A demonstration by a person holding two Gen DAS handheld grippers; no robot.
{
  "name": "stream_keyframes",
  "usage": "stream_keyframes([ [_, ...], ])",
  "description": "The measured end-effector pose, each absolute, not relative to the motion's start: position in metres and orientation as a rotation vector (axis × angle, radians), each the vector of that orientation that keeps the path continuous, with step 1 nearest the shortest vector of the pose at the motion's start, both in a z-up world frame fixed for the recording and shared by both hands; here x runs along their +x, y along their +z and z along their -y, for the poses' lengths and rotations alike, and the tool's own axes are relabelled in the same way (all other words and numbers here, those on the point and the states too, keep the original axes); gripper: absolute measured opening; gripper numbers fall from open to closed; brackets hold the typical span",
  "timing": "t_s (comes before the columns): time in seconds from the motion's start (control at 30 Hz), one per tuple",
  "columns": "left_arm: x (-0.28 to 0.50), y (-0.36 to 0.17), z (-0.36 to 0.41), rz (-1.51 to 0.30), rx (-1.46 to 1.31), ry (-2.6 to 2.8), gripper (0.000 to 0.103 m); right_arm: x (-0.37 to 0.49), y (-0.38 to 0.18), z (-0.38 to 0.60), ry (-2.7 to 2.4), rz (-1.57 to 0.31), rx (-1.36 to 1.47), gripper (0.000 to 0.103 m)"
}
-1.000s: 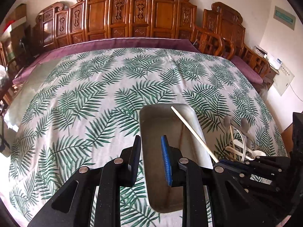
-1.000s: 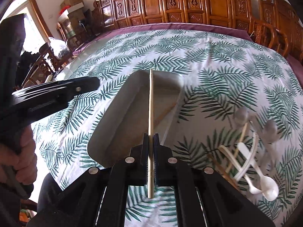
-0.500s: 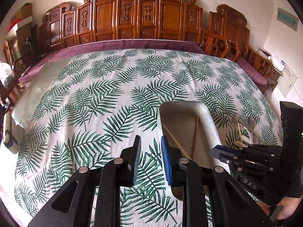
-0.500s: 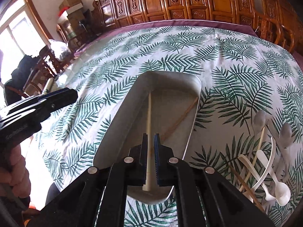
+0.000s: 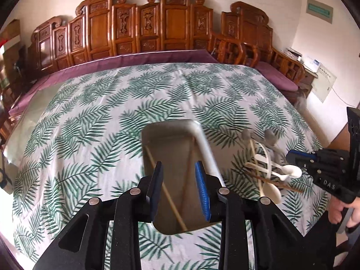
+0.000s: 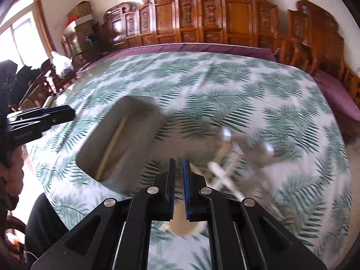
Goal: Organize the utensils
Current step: 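Grasp another chopstick with the right gripper while the left gripper grasps a large white spoon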
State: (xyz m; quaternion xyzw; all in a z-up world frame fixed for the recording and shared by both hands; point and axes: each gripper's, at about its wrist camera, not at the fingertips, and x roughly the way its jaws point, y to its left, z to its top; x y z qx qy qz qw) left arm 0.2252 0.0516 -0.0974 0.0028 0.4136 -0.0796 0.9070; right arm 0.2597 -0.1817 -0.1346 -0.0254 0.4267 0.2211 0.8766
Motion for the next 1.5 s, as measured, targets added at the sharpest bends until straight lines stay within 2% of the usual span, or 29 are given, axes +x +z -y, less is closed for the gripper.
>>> stream_keyframes([
  [0.27, 0.22, -0.104, 0.005, -0.865, 0.044, -0.249, 0.029, 0.248, -0.143, 0.239, 0.413, -0.895, -0.026, 0.008],
  [0.33, 0.22, -0.108, 0.017, -0.875, 0.053, -0.263, 0.029, 0.246, -0.151, 0.242, 0.426, -0.91, -0.03, 0.018],
  [0.4, 0.218, -0.111, 0.025, -0.88, 0.057, -0.273, 0.029, 0.244, -0.16, 0.243, 0.438, -0.925, -0.039, 0.022],
  [0.83, 0.193, -0.127, 0.049, -0.908, 0.063, -0.319, 0.032, 0.239, -0.218, 0.231, 0.493, -1.064, -0.165, 0.022],
  [1.4, 0.184, -0.14, 0.055, -0.939, 0.067, -0.321, 0.032, 0.241, -0.231, 0.229, 0.497, -1.071, -0.243, 0.022],
  [1.5, 0.183, -0.141, 0.057, -0.942, 0.071, -0.32, 0.032, 0.241, -0.231, 0.229, 0.491, -1.069, -0.257, 0.017],
])
